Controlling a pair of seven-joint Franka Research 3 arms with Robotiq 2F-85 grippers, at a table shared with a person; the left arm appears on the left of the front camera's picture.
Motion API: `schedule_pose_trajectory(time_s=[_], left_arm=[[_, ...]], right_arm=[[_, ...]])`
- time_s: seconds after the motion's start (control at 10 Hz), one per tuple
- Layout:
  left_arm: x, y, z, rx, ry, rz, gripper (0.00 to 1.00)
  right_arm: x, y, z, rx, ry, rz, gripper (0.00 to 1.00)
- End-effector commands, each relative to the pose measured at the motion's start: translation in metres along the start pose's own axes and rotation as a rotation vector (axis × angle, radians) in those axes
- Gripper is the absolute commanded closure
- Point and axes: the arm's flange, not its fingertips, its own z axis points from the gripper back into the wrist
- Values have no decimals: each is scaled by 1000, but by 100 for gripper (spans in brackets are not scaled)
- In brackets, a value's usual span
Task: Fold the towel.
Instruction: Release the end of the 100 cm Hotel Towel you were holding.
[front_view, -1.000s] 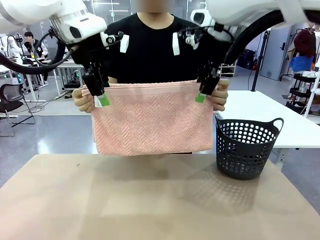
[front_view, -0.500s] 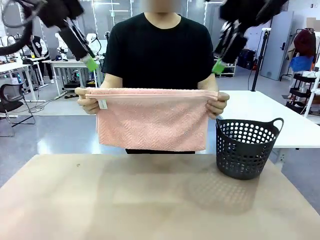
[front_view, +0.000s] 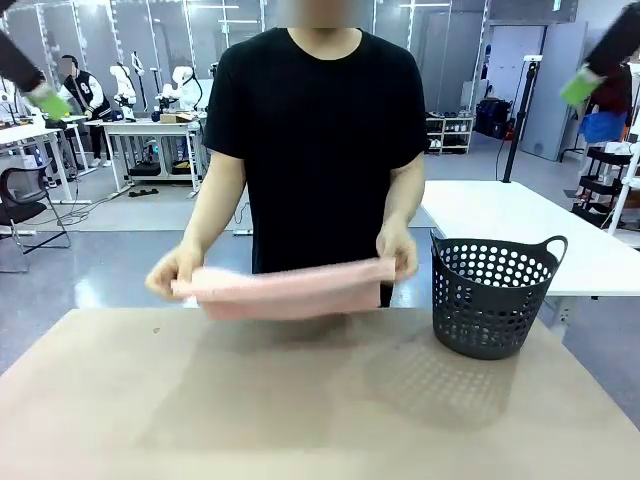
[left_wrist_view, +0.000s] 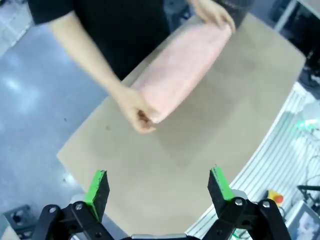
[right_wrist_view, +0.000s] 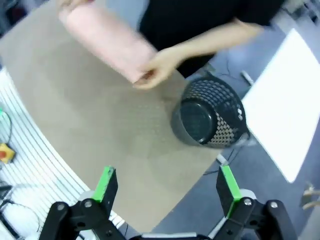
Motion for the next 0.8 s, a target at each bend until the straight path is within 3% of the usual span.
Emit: schedule_pose_trajectory(time_s=[0.0,0.2,0.4,0.7], left_arm=[[-28,7,5,59,-56,119,0],[-48,21,13,87,-65,198,0],[-49,22,13,97,-47,173,0],[-51,31,23,58,-63,184,0]], right_arm=[[-29,-14,-5,-36,-54,-164,0],[-49,-32,-4,-31,-67,-238,0],[-49,-35,-14,-33,-27,-232,0],[-55,-42,1,-26,-41,-215,0]])
